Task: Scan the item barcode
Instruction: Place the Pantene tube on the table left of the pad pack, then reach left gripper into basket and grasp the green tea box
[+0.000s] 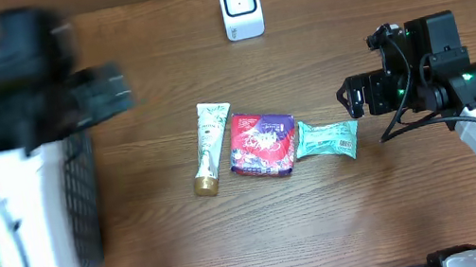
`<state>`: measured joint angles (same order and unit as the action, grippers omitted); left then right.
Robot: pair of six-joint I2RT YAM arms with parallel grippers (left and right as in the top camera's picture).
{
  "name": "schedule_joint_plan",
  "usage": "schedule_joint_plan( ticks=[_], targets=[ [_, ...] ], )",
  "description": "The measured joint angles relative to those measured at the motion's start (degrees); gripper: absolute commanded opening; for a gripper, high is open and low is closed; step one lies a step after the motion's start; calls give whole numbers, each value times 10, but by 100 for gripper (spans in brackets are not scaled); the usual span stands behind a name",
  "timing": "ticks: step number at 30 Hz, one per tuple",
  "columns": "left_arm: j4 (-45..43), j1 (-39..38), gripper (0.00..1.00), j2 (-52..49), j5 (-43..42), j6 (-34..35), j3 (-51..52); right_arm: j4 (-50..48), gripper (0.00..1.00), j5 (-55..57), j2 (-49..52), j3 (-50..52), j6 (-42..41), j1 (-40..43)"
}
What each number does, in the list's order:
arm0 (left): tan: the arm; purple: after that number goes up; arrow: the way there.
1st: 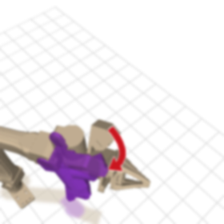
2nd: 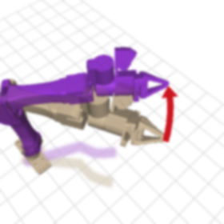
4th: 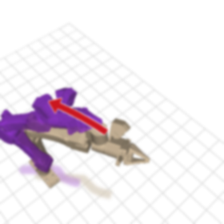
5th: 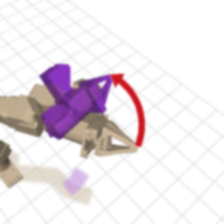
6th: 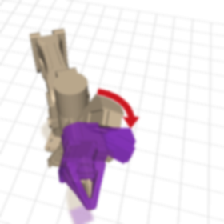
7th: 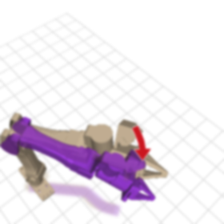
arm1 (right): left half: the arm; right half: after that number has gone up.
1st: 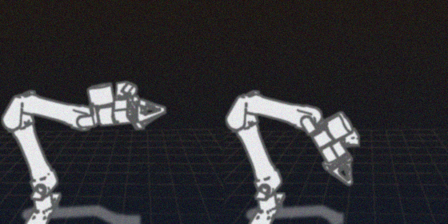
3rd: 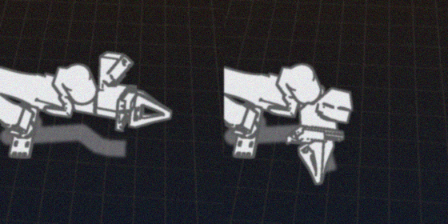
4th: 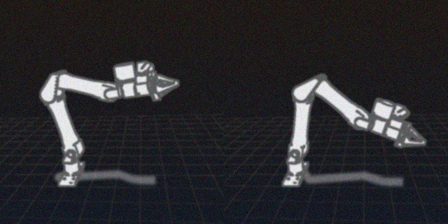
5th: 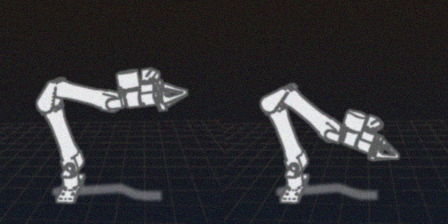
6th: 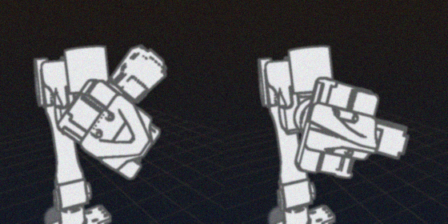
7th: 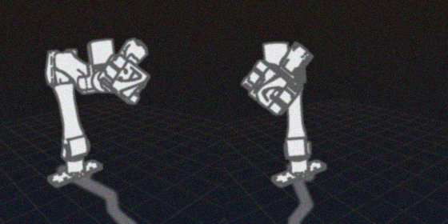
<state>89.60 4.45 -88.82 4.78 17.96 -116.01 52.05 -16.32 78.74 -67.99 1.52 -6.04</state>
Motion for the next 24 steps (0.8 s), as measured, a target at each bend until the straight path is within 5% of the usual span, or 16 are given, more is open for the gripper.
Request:
schedule_joint_plan(
  ticks=[11, 24],
  targets=[
    [25, 380, 100, 23, -62, -1, 28, 0, 100, 0, 0, 0, 0, 0],
    [-137, 442, 100, 24, -64, -1, 301, 0, 100, 0, 0, 0, 0, 0]
  ],
)
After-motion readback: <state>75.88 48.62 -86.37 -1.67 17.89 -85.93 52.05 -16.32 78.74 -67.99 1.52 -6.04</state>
